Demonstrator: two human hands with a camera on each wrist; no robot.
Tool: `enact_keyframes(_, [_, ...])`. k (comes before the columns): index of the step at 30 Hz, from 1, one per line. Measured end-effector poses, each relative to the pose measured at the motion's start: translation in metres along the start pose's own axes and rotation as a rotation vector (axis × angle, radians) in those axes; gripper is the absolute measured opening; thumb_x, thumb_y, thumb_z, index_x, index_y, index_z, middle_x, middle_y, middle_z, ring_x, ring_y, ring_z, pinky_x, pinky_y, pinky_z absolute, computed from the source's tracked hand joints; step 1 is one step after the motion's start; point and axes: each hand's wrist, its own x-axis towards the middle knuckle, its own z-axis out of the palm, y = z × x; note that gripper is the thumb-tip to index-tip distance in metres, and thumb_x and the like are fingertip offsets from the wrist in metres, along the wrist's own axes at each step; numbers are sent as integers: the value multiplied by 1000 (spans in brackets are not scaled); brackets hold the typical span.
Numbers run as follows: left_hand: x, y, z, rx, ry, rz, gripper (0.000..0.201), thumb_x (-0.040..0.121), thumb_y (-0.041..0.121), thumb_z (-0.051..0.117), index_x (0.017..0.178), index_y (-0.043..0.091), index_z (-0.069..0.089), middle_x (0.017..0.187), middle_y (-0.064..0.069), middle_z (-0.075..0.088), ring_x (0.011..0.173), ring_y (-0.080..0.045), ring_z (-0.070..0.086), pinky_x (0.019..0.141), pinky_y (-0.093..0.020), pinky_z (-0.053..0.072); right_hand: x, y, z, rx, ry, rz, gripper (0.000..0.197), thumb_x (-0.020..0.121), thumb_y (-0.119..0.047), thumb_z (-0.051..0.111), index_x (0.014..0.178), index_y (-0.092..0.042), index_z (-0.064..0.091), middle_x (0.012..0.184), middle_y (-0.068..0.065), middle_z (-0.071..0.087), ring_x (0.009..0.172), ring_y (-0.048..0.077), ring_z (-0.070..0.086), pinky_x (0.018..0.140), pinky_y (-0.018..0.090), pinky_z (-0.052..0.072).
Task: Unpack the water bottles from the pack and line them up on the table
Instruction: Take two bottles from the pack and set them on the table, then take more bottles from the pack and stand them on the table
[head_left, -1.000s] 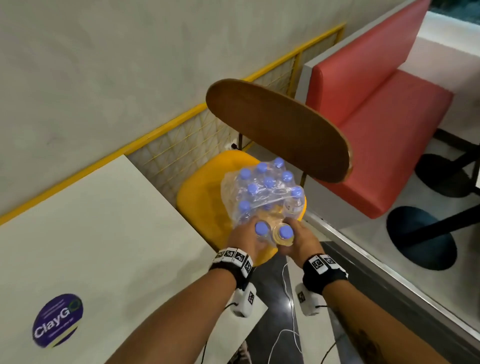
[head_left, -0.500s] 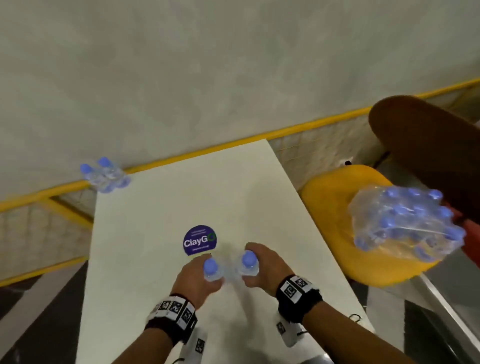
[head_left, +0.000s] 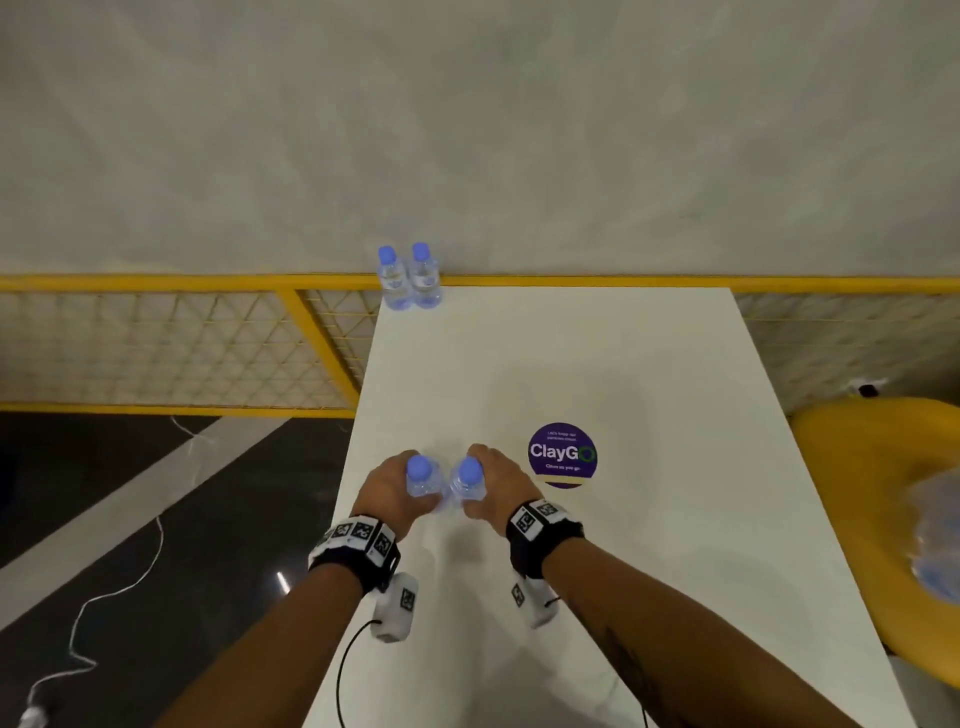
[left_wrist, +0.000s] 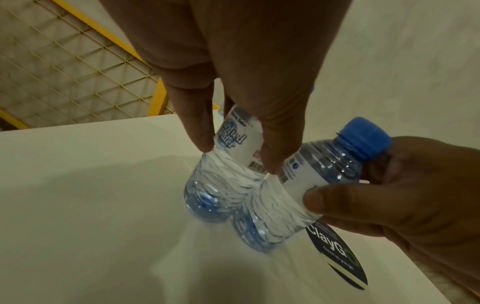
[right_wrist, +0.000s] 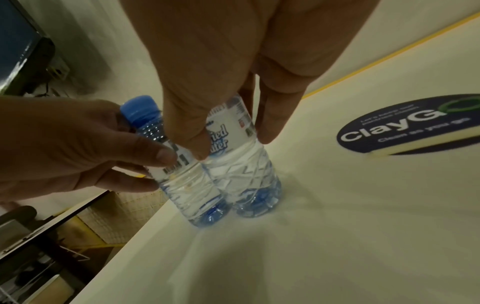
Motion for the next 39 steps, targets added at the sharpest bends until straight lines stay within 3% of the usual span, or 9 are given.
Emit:
enact_keyframes(13, [33, -5, -6, 245, -88, 57, 33, 74, 42, 80, 95, 34, 56, 92, 10, 62, 84, -17, 63, 80, -27, 48, 23, -5, 11, 5, 75, 28, 41, 69, -29, 75, 98, -29, 46, 94, -5, 58, 80, 18, 57, 67, 26, 41])
enact_keyframes(16, [29, 3, -10, 246, -96, 48, 35, 75, 40, 81, 98, 30, 57, 101, 5, 68, 95, -22, 68, 82, -28, 49, 24, -5, 12, -3, 64, 48, 49, 70, -32, 76, 108, -30, 46, 108, -1, 61, 91, 17, 58, 74, 26, 45])
enact_keyframes(19, [16, 7, -13, 208, -57, -14, 101, 63, 49, 90, 145, 20, 39, 145, -11, 51, 128, -32, 54, 104, -43, 49, 16, -1, 7, -31, 36, 77, 94, 70, -31, 81, 147, -19, 28, 149, 5, 38, 129, 23, 47, 105, 35, 43])
enact_keyframes(21, [-5, 14, -14, 199, 126, 29, 129, 54, 62, 90, 155, 23, 19, 152, -9, 34, 137, -32, 40, 105, -49, 49, -3, 7, -4, -31, 74, 64, 101, 71, -32, 82, 150, -17, 22, 154, 5, 29, 137, 23, 39, 111, 34, 38])
enact_keyframes(25, [-51, 57, 5, 257, 413, 422, 71, 64, 67, 78, 118, 25, 57, 115, 3, 56, 102, -19, 54, 83, -38, 53, -60, 49, -36, 52, 227, 12, 70, 77, -31, 77, 137, -21, 43, 138, -3, 44, 123, 14, 49, 105, 32, 45])
enact_keyframes(28, [-70, 101, 52, 145, 23, 547, 27, 81, 59, 63, 89, 34, 58, 88, 15, 58, 81, -6, 58, 76, -36, 54, -118, 109, -66, 193, 429, 55, 40, 79, -21, 76, 116, -22, 60, 115, -10, 54, 100, 7, 59, 84, 31, 56])
enact_keyframes(31, [-83, 153, 117, 118, -307, 600, 21, 84, 57, 60, 84, 36, 59, 81, 14, 63, 78, -5, 61, 76, -37, 56, -187, 178, -104, 266, 603, 252, 31, 83, -18, 74, 111, -24, 63, 113, -9, 57, 100, 8, 62, 80, 23, 55])
enact_keyframes(35, [-122, 239, 216, 72, -589, 630, 24, 85, 52, 67, 95, 30, 67, 92, 12, 70, 82, -2, 67, 83, -34, 58, -279, 272, -157, 332, 811, 546, 38, 85, -14, 73, 121, -12, 59, 114, -1, 58, 103, 19, 60, 84, 31, 52])
enact_keyframes(39, [-170, 315, 316, 44, -789, 642, 45, 88, 46, 71, 127, 26, 61, 122, 7, 66, 102, -11, 66, 91, -29, 55, -350, 365, -206, 235, 932, 814, 59, 86, -24, 71, 137, -8, 46, 137, 11, 49, 116, 27, 57, 94, 44, 51])
